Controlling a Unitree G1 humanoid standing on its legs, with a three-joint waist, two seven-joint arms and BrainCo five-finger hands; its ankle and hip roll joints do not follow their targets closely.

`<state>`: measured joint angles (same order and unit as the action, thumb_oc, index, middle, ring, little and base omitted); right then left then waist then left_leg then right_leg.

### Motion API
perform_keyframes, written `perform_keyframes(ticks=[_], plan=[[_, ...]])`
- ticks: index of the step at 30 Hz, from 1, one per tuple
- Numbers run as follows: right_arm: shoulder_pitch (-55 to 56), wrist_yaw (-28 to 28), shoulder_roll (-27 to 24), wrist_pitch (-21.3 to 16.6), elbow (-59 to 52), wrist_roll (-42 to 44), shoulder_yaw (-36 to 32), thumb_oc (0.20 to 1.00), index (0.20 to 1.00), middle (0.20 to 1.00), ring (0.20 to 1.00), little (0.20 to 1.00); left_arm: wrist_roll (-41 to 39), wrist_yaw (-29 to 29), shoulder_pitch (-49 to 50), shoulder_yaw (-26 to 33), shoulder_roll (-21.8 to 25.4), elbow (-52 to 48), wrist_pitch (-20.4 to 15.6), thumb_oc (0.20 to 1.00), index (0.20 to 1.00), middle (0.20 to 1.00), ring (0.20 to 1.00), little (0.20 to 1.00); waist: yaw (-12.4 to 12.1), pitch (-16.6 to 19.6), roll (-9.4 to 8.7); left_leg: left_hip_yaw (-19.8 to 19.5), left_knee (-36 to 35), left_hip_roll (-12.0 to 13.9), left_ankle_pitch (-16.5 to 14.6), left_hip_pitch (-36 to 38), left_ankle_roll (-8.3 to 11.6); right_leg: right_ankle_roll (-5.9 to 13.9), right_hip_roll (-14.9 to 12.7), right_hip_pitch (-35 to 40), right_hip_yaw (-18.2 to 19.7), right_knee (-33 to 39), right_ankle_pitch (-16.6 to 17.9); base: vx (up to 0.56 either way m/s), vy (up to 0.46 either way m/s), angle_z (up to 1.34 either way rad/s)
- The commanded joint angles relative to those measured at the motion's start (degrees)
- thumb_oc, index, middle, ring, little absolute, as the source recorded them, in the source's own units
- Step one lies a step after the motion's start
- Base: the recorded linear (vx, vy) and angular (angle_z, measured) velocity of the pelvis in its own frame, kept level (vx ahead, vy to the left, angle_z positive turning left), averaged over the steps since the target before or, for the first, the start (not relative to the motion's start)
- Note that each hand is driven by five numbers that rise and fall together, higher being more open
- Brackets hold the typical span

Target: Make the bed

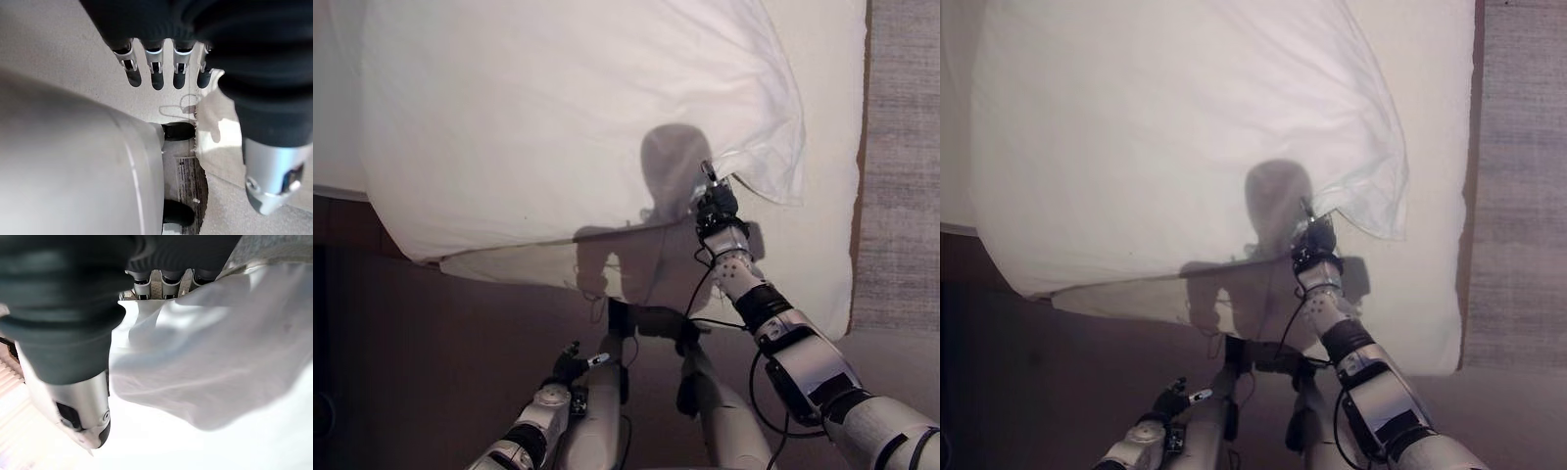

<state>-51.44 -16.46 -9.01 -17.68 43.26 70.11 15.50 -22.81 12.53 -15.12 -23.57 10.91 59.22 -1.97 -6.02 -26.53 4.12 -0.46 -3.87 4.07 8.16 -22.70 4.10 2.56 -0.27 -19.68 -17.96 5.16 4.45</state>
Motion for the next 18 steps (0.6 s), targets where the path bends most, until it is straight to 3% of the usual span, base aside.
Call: perform_keyframes(ticks=[1,5,13,18], plan=[[-10.39,-1.95,2.02,-4.30,1.84,1.50,-3.57,1.000,1.000,1.000,1.000,1.000,-2.91,1.33,-0.05,-3.52,0.76,-1.02,-0.17,1.000,1.000,1.000,1.000,1.000,-2.01,-1.89,-2.11,0.11,-1.01,-4.79,-0.58,-0.88,0.06,4.45,-3.45,-2.44,5.21,-1.74,2.19,0.00,0.000,0.00],[-14.80,-6.02,0.80,-4.09,7.46,0.67,-5.94,1.000,1.000,1.000,1.000,1.000,-3.21,1.89,-0.44,-4.83,0.97,-1.73,-0.02,1.000,1.000,1.000,1.000,1.000,-2.75,-1.85,-1.65,-0.41,-1.07,-4.96,-0.47,-1.54,0.12,4.60,-3.63,-2.89,4.81,-1.67,2.42,-0.01,0.004,0.12],[-22.05,-17.18,-3.95,1.19,19.60,-9.84,-6.21,1.000,1.000,1.000,1.000,1.000,-2.54,4.22,-1.75,-7.38,1.57,-4.27,-0.36,1.000,1.000,1.000,1.000,1.000,-3.83,-2.68,-1.06,-1.69,-0.97,-5.56,-0.06,-3.36,0.04,4.83,-4.22,-3.60,3.39,-1.99,2.23,-0.01,0.006,0.13],[-23.75,-17.22,-4.87,3.12,21.32,-10.92,-5.96,1.000,1.000,1.000,1.000,1.000,-2.89,4.89,-2.86,-8.72,1.64,-6.31,-0.99,1.000,1.000,1.000,1.000,1.000,-4.71,-3.25,-0.35,-2.98,-1.12,-6.06,0.37,-5.04,0.11,4.95,-4.91,-4.59,2.13,-2.22,1.97,0.00,0.011,0.17]])
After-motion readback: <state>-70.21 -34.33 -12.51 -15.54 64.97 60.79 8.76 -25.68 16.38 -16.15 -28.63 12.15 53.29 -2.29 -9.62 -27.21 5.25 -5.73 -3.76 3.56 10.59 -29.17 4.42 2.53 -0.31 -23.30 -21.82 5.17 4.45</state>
